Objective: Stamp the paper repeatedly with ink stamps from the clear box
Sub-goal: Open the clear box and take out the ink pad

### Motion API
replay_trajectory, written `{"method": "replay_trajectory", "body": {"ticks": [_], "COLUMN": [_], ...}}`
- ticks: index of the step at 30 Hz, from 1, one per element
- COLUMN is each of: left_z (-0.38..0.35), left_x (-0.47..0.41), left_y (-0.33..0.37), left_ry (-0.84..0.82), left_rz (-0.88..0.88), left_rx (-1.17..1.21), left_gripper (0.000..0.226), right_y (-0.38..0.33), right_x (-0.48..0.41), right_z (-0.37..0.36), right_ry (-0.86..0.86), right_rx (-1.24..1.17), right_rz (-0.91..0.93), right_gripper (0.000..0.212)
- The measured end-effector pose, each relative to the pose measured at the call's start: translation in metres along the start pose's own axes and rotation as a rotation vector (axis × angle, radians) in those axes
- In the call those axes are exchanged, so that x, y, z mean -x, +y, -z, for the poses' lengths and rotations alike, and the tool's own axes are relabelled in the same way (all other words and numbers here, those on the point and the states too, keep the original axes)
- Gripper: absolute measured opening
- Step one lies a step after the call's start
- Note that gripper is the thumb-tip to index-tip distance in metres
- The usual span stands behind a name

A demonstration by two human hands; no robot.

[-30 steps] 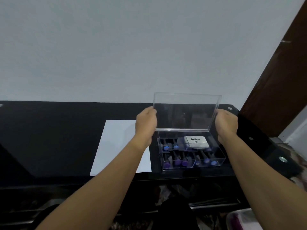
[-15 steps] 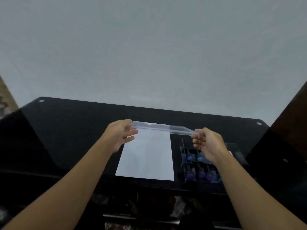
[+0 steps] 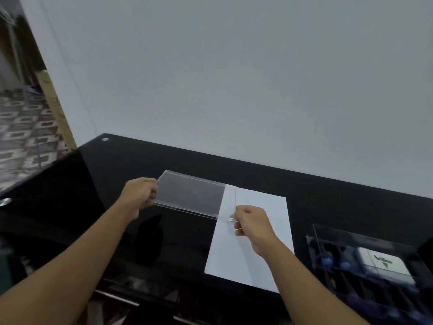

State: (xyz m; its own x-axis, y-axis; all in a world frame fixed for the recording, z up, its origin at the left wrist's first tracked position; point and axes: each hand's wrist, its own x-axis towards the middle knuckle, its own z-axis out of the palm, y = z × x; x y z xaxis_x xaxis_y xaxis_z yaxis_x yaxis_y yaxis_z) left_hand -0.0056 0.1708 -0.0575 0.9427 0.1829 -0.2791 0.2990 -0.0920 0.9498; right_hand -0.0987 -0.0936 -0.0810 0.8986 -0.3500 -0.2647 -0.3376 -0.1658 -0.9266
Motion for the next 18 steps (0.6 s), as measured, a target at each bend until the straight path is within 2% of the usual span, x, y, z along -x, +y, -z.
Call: {"method": "replay_trajectory", "body": {"ticks": [4,11,14,18], "left_z": [0.011,0.011,0.007,0.0], "left_x": [-0.042,-0.081,-0.091,-0.088], "left_y": [-0.009,-0.017,-0.024,-0.028], "left_ry": [0.074,0.036,0.049,0.068], "left_rz": [-0.025,-0.065,-0.116,-0.158], "left_rx": [-0.089,-0.239,-0.304,-0.49], "left_gripper": [0.027,0.022,0.013,0.021], "right_y": [-0.007,-0.015,-0.012,-0.009], "right_x": [-0.021,-0.049,-0.056,-0.055], "right_z": [-0.035,-0.068,-0.073,-0.073], "right_ry": [-0.029,-0.01,0.039,0.05], "right_rx": [0.092,0.125,0.148,0.243], "right_rz": [0.027,-0.054,-0.076,-0.053], "right_gripper": [0.015,0.015,0.015,0.026]}}
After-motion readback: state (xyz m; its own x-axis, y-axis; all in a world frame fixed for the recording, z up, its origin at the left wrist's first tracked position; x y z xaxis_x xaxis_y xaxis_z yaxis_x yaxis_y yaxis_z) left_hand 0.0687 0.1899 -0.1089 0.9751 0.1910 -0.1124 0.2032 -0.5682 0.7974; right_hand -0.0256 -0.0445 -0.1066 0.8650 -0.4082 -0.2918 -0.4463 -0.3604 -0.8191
